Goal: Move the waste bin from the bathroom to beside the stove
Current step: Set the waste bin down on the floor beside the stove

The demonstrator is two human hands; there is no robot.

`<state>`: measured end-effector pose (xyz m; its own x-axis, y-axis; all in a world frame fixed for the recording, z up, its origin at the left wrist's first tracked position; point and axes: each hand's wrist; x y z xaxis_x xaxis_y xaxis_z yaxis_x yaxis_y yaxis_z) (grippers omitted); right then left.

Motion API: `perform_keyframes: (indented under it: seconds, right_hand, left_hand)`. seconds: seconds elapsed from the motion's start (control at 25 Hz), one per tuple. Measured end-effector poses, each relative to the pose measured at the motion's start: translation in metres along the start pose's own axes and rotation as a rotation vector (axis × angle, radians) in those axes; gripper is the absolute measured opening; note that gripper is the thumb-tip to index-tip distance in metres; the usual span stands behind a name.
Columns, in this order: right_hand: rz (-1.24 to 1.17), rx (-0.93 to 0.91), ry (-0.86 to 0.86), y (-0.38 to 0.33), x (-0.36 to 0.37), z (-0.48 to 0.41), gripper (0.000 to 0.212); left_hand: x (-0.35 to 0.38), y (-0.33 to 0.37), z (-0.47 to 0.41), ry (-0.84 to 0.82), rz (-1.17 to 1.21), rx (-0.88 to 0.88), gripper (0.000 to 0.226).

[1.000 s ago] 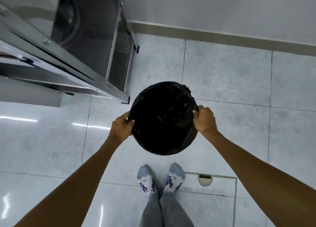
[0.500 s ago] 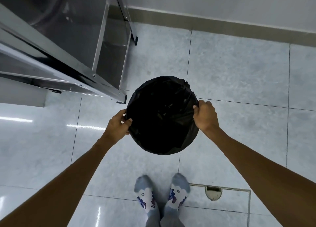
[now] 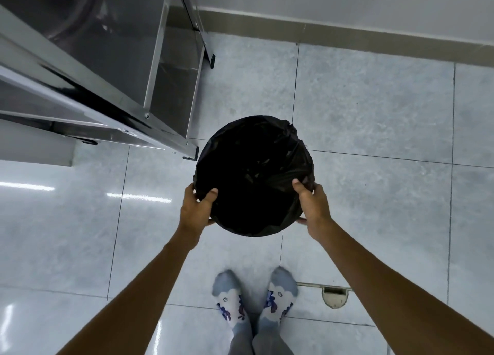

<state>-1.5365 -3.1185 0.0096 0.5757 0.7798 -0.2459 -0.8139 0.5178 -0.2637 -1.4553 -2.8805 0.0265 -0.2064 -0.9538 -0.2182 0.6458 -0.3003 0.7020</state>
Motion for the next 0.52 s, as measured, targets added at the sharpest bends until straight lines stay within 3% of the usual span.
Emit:
perform_keyframes:
  seconds: [0.2, 0.52]
  right_hand:
    - [-0.236, 0.175, -0.161, 0.029, 0.013, 0.002, 0.045]
    - [-0.226, 0.111, -0.169, -0.004, 0.019, -0.014, 0.042]
  left_hand:
    - [0.027, -0.011, 0.02, 0.066, 0.203, -0.133, 0.048]
    - [0.041, 0.004, -0.003, 0.081, 0.195, -0.048, 0.043]
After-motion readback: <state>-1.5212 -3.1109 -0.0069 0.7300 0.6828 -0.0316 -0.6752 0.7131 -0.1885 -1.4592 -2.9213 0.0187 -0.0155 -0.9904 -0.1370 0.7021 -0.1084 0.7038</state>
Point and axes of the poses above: each hand's wrist, its own z-axis away from the middle knuckle, its own x-axis out of the palm, y = z × x, and after that the axes turned 11 degrees about x, right-handed
